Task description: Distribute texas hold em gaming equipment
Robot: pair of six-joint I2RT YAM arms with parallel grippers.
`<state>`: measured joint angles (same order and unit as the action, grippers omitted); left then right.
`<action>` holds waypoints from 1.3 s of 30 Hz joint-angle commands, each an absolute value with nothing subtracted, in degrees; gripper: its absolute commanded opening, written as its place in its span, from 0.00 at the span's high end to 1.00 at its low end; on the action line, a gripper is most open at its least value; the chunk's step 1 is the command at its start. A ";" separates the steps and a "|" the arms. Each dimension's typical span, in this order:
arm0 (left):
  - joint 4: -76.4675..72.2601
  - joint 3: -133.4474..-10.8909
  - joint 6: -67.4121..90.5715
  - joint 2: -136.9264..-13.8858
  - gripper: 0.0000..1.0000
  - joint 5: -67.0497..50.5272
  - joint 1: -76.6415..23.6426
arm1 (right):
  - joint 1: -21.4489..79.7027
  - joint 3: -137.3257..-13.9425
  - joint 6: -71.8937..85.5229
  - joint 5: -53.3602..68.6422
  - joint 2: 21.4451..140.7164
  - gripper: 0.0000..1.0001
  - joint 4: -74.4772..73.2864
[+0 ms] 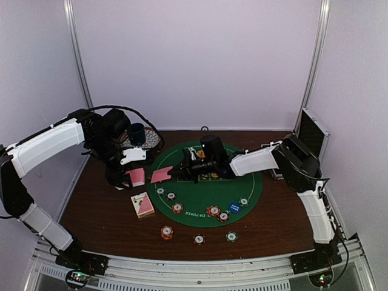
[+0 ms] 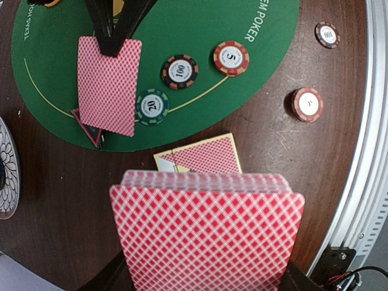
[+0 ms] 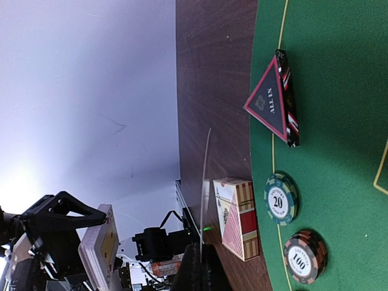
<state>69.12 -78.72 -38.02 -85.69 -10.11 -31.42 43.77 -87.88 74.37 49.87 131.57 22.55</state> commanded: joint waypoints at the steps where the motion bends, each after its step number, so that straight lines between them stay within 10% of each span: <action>1: 69.32 -79.10 -38.41 -83.97 1.00 -11.47 -30.94 | 43.25 -93.83 68.58 48.94 134.79 1.00 14.17; 10: 69.51 -79.15 -38.58 -84.40 1.00 -12.04 -30.89 | 43.45 -95.28 67.23 48.25 136.58 1.00 10.69; 23: 69.51 -80.49 -37.64 -86.08 1.00 -13.48 -31.03 | 42.89 -96.24 56.81 44.50 130.66 0.44 -1.90; 39: 69.44 -81.02 -37.04 -86.70 1.00 -13.62 -31.00 | 46.11 -86.08 59.32 45.63 118.95 0.27 6.72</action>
<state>69.23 -79.09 -37.76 -86.00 -12.21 -31.42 43.99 -88.86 56.07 44.05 122.65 -1.02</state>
